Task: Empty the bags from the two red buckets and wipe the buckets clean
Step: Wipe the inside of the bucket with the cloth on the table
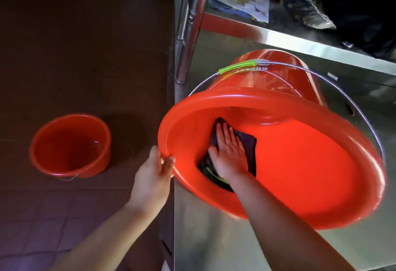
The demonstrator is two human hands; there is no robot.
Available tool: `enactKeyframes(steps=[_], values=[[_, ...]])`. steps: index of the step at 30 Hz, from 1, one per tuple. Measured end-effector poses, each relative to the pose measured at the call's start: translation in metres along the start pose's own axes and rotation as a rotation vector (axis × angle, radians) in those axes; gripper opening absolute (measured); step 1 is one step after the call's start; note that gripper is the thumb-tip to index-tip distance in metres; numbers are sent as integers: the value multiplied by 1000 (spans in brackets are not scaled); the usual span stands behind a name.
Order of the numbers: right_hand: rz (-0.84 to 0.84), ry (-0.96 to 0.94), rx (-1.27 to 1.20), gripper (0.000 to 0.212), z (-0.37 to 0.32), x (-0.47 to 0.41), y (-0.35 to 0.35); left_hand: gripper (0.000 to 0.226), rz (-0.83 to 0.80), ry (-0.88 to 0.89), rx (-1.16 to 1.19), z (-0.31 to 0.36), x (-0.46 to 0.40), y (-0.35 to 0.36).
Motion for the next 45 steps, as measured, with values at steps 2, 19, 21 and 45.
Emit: enactKeyframes(steps=[2,19,21,45], values=[[-13,28,34,69,15,-25,1,17,-5,38,-42,7,-1,-5],[27,-100,-102,75,-53,81,-2,23,-140,-107,140,-17,-1,24],[36,-179,-79,75,-59,104,-3,22,-149,-109,164,-14,0,25],[19,157,-46,66,25,4,7,21,-320,-171,153,-15,16,41]])
Point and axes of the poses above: each hand's wrist, its own x-axis away from the middle knuckle, its own y-axis out of the palm, z = x × y, the point moved 8 cm from there along -x, towards the middle knuckle, and after that the axes turned 5 degrees about x, right-handed, at the moved point
